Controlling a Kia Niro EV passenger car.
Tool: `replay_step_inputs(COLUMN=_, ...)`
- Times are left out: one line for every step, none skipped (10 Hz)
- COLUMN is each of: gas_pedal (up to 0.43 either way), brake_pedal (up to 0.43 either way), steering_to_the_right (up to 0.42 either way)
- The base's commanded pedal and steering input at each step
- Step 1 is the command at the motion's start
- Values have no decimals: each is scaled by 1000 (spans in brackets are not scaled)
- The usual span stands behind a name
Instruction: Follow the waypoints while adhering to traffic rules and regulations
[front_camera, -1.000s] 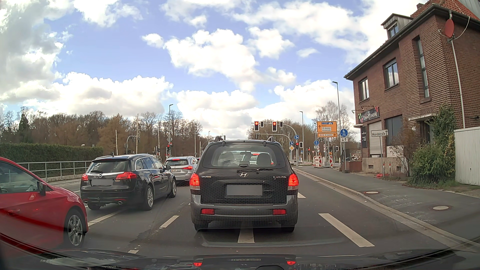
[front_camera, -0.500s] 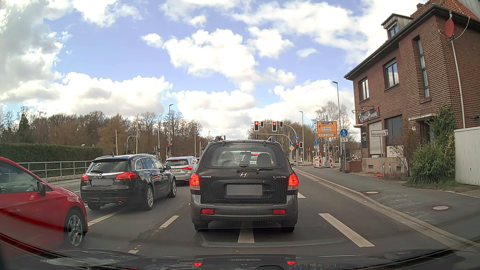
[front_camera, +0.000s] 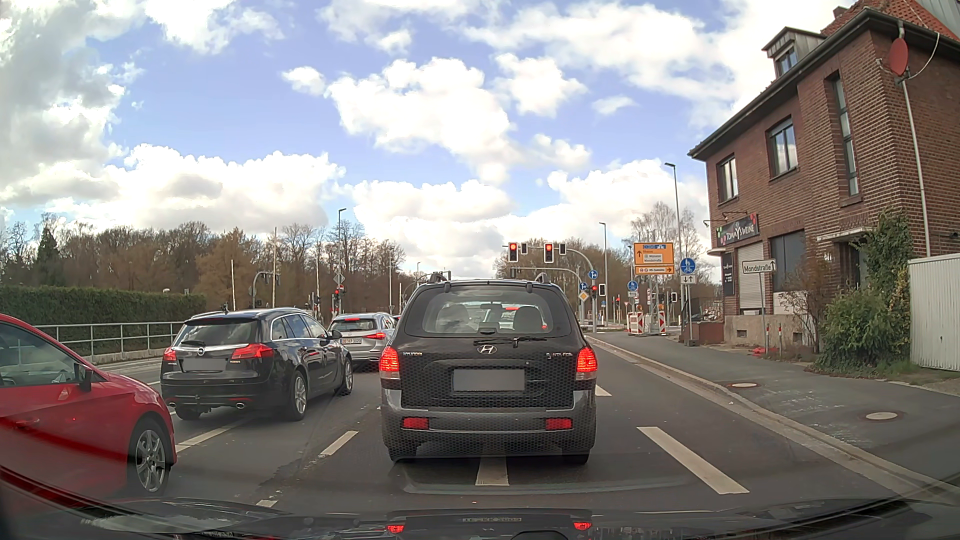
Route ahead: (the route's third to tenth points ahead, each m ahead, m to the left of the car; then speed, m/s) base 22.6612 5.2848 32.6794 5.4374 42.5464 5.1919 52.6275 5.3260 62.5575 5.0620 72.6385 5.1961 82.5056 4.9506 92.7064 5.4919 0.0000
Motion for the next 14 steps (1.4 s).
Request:
replay_step_inputs(gas_pedal=0, brake_pedal=232, steering_to_the_right=-2)
replay_step_inputs(gas_pedal=0, brake_pedal=232, steering_to_the_right=-2)
replay_step_inputs(gas_pedal=0, brake_pedal=232, steering_to_the_right=-2)
replay_step_inputs(gas_pedal=0, brake_pedal=232, steering_to_the_right=-2)
replay_step_inputs(gas_pedal=0, brake_pedal=232, steering_to_the_right=-2)
replay_step_inputs(gas_pedal=0, brake_pedal=232, steering_to_the_right=-2)
replay_step_inputs(gas_pedal=0, brake_pedal=232, steering_to_the_right=-2)
replay_step_inputs(gas_pedal=0, brake_pedal=232, steering_to_the_right=-2)
replay_step_inputs(gas_pedal=0, brake_pedal=232, steering_to_the_right=-2)
replay_step_inputs(gas_pedal=0, brake_pedal=232, steering_to_the_right=-2)
replay_step_inputs(gas_pedal=0, brake_pedal=232, steering_to_the_right=-2)
replay_step_inputs(gas_pedal=0, brake_pedal=232, steering_to_the_right=-2)
replay_step_inputs(gas_pedal=0, brake_pedal=232, steering_to_the_right=-2)
replay_step_inputs(gas_pedal=0, brake_pedal=232, steering_to_the_right=-2)
